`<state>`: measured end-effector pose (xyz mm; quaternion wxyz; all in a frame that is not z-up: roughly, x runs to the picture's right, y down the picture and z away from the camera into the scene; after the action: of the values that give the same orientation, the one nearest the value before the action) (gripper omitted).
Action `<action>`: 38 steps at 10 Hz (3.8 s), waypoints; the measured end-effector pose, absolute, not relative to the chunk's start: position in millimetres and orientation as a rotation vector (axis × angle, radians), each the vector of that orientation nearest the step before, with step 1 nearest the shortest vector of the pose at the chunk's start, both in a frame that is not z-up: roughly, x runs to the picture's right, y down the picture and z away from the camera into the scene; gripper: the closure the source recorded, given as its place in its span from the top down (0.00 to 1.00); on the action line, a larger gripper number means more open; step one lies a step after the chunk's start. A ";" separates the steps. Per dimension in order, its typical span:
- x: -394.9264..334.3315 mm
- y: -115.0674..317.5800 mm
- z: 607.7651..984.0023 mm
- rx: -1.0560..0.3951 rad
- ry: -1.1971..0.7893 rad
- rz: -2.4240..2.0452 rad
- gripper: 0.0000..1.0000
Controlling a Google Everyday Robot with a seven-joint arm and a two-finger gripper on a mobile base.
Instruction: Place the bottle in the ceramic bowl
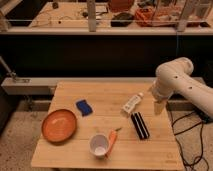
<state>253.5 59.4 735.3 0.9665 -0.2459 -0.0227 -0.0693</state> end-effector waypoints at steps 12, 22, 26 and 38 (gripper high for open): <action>249.5 48.4 773.6 -0.484 -0.099 -0.264 0.80; 240.0 56.6 820.3 -0.505 -0.145 -0.394 0.80; 236.7 66.0 838.5 -0.517 -0.161 -0.442 0.80; 216.8 96.6 868.4 -0.542 -0.192 -0.540 0.80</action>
<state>216.8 96.6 868.4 0.9232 -0.2643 -0.0935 -0.2628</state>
